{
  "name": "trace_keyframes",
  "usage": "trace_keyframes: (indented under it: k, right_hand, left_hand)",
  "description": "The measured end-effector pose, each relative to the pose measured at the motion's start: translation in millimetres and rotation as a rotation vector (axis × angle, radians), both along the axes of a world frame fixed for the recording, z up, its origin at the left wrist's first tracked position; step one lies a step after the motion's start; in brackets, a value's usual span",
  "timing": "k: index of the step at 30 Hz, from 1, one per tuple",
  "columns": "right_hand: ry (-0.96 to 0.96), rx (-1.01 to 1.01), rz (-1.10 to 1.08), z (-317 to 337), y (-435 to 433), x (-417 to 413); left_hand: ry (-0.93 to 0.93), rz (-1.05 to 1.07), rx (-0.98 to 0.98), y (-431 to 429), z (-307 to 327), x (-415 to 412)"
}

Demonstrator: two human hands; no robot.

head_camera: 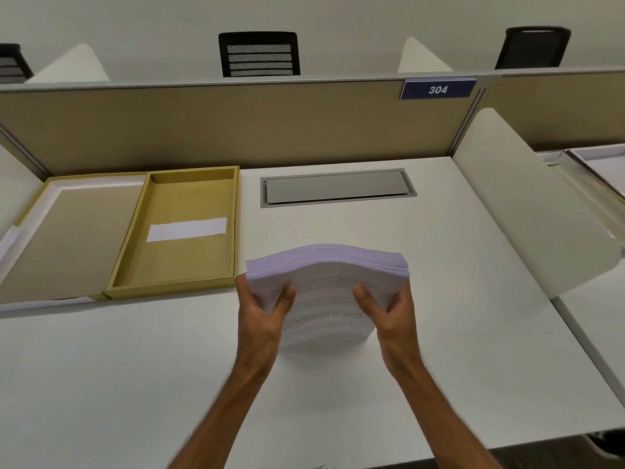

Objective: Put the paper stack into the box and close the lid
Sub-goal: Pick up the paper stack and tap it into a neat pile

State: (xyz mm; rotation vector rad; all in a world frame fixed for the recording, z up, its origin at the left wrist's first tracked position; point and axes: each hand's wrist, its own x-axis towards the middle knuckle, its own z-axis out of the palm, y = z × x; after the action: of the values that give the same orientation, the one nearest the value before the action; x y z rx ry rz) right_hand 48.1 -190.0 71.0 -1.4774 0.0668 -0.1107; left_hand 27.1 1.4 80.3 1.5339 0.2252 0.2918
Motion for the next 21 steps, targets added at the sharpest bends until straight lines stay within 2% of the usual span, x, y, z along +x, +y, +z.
trace_keyframes:
  k: [4,8,13,21]
  right_hand:
    - [-0.005,-0.055,0.052,-7.1,-7.6,2.1]
    - [0.022,-0.146,0.112,-20.7,-28.1,5.2]
    - [0.028,-0.144,0.124,-23.7,-41.4,10.9]
    - [-0.015,-0.107,0.130,-27.4,-47.1,18.3]
  left_hand:
    - [0.005,-0.009,0.008,2.4,-4.6,1.7]
    - [0.047,-0.057,0.138,15.6,-16.2,-6.3]
    - [0.059,-0.038,0.259,29.3,-31.4,-12.8]
    - [0.029,-0.041,0.249,28.5,-36.0,-12.0]
